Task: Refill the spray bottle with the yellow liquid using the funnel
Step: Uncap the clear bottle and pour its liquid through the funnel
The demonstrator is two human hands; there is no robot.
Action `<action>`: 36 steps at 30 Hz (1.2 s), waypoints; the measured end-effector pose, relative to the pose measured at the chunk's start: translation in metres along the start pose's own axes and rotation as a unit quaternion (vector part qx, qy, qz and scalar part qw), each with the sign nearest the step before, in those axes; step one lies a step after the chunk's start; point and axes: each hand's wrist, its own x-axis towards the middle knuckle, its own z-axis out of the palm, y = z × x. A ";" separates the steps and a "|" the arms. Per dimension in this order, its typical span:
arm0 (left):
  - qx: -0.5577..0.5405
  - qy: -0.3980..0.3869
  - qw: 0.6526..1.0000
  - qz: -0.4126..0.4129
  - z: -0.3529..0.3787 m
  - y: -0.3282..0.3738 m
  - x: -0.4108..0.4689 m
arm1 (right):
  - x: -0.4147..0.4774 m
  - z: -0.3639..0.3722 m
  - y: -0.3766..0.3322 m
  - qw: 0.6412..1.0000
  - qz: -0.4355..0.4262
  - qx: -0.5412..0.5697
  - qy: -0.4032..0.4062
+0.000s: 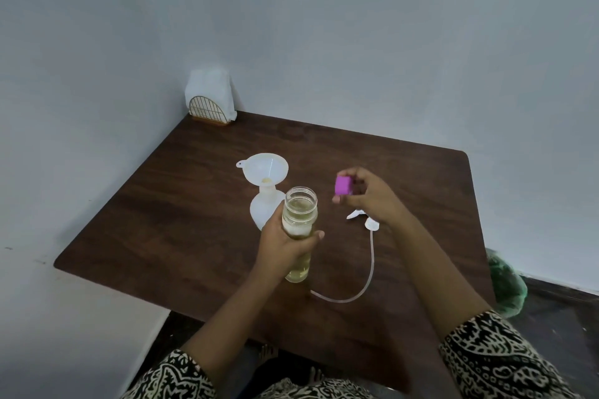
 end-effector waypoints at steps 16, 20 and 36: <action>0.030 0.025 0.999 -0.012 -0.012 -0.005 0.001 | 0.042 0.069 0.102 0.928 0.009 -0.372 0.038; 0.024 0.030 0.999 -0.014 -0.012 -0.002 0.000 | 0.039 0.072 0.113 0.902 0.029 -0.431 0.010; -0.091 0.032 0.995 -0.011 -0.006 0.029 -0.002 | -0.066 0.067 -0.026 0.988 -0.120 -0.049 -0.088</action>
